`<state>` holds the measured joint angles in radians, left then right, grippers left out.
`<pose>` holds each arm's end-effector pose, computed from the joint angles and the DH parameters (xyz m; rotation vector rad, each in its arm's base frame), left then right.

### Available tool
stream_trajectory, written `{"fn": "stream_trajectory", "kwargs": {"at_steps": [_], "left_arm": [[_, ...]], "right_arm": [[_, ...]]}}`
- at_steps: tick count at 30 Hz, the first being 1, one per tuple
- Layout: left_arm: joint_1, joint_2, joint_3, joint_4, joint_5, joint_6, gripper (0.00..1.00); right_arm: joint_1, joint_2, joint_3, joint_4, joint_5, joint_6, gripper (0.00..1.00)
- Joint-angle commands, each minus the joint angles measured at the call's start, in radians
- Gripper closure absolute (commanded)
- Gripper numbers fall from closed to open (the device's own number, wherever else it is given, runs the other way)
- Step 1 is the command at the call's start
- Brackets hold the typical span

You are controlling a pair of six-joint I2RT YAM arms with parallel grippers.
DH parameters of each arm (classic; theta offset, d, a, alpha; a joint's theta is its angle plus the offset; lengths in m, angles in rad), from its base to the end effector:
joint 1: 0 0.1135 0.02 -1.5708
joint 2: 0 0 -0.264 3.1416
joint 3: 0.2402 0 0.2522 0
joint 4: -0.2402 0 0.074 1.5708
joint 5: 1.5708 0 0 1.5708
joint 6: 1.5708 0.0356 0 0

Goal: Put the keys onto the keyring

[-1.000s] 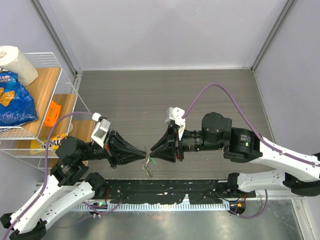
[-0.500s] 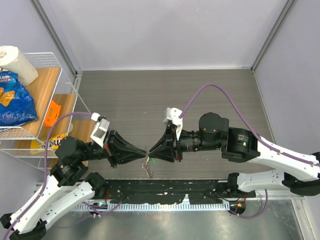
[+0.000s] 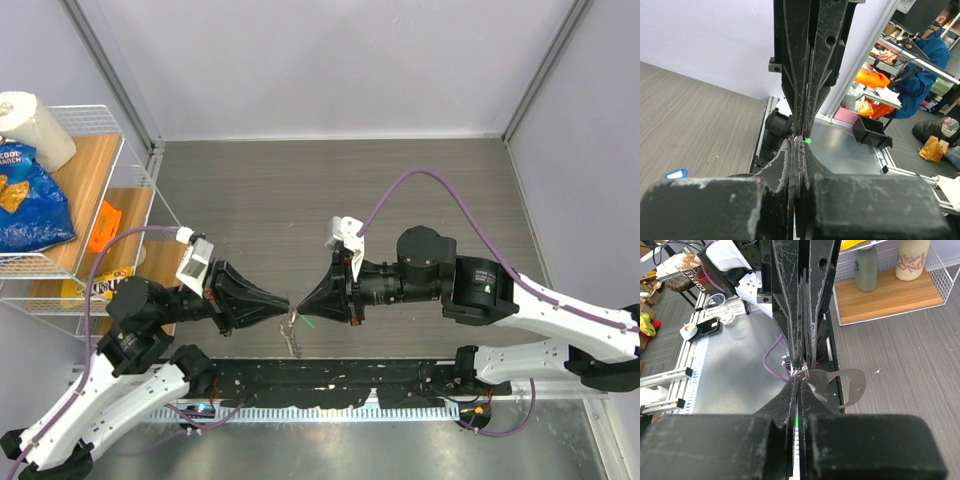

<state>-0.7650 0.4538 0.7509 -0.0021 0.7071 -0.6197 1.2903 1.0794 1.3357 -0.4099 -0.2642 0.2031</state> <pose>0.0533 -0.0832 0.3877 0.7867 1.3287 -1.5830 0.0532 0.2181 0.4498 -1.1674 1.5135 1.2908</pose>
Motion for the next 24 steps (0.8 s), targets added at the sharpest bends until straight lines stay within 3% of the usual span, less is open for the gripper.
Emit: {"fn": "stream_trajectory", "kwargs": {"at_steps": [1, 17, 24], "left_arm": [[-0.003, -0.015, 0.005, 0.059, -0.031, 0.006, 1.0], [-0.003, -0.041, -0.005, 0.085, -0.057, -0.006, 1.0], [-0.003, -0.044, -0.012, 0.103, -0.046, -0.02, 1.0]], "right_arm": [[0.004, -0.021, -0.036, 0.058, -0.007, 0.024, 0.95], [0.004, -0.104, -0.147, 0.157, 0.043, 0.065, 0.94], [0.004, -0.147, -0.127, 0.169, 0.068, 0.05, 0.76]]}}
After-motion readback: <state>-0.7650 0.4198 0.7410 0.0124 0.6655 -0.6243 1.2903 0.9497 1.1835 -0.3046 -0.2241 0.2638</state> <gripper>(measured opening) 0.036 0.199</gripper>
